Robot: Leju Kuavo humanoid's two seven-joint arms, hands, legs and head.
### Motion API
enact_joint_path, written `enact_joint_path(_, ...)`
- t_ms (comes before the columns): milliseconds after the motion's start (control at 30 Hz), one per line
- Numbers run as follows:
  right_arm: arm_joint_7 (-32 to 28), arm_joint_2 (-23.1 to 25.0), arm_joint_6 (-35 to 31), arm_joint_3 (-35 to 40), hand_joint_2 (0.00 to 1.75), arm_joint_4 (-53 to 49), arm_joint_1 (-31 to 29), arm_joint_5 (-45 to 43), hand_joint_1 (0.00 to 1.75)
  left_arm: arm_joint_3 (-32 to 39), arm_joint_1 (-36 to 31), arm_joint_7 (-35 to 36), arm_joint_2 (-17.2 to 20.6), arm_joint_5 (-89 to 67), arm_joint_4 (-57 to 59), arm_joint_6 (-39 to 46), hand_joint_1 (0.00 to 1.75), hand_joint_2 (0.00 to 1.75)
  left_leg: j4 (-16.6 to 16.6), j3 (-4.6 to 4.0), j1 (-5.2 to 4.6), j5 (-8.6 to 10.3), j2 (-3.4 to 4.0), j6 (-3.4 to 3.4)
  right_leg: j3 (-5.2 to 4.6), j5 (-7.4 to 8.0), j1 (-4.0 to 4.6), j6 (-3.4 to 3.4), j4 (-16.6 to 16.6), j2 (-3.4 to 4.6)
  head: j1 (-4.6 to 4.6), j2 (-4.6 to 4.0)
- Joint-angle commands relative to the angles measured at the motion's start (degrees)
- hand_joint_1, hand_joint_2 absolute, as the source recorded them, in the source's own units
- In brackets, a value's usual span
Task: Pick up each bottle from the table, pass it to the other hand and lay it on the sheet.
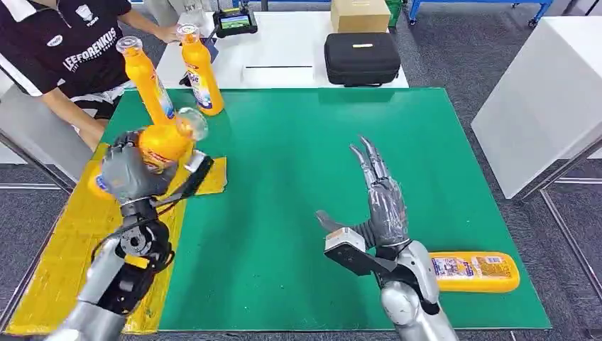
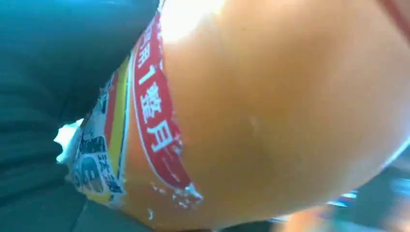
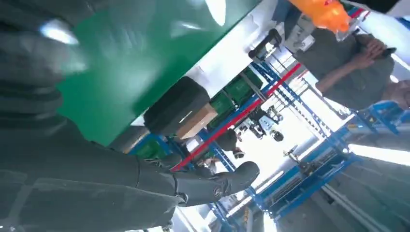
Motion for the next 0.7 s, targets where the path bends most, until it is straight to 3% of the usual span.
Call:
enact_joint_path(33, -0.55, -2.0, -0.83, -2.08, 1.75, 0.89, -0.52, -0.59, 0.0, -20.15, -11.31, -9.63, 6.22, 0.46, 24.51, -7.11, 1.75, 1.75, 0.01, 0.24, 0.17, -0.05, -0.36, -0.29, 0.46, -0.14, 0.15, 0.02, -0.09, -0.5, 0.02, 0.0)
enact_joint_path(200, -0.64, -2.0, -1.16, -2.37, 1.75, 0.95, -0.1, -0.6, 0.0, -17.34, -10.59, -10.78, 6.23, 0.46, 26.76, -8.26, 1.75, 1.75, -0.02, 0.09, 0.11, -0.02, 0.23, -0.26, 0.14, -0.03, 0.04, 0.0, 0.03, 0.2, -0.02, 0.0)
enact_joint_path(700, -0.47, -1.67, -1.43, -2.37, 1.75, 1.99, 0.42, -0.7, 0.0, -11.57, -9.59, -14.34, 3.5, 0.46, 29.85, -10.6, 1.75, 1.75, 0.06, 0.1, 0.19, -0.09, -0.01, -0.37, 0.25, -0.13, 0.14, 0.01, 0.02, -0.06, 0.02, 0.0)
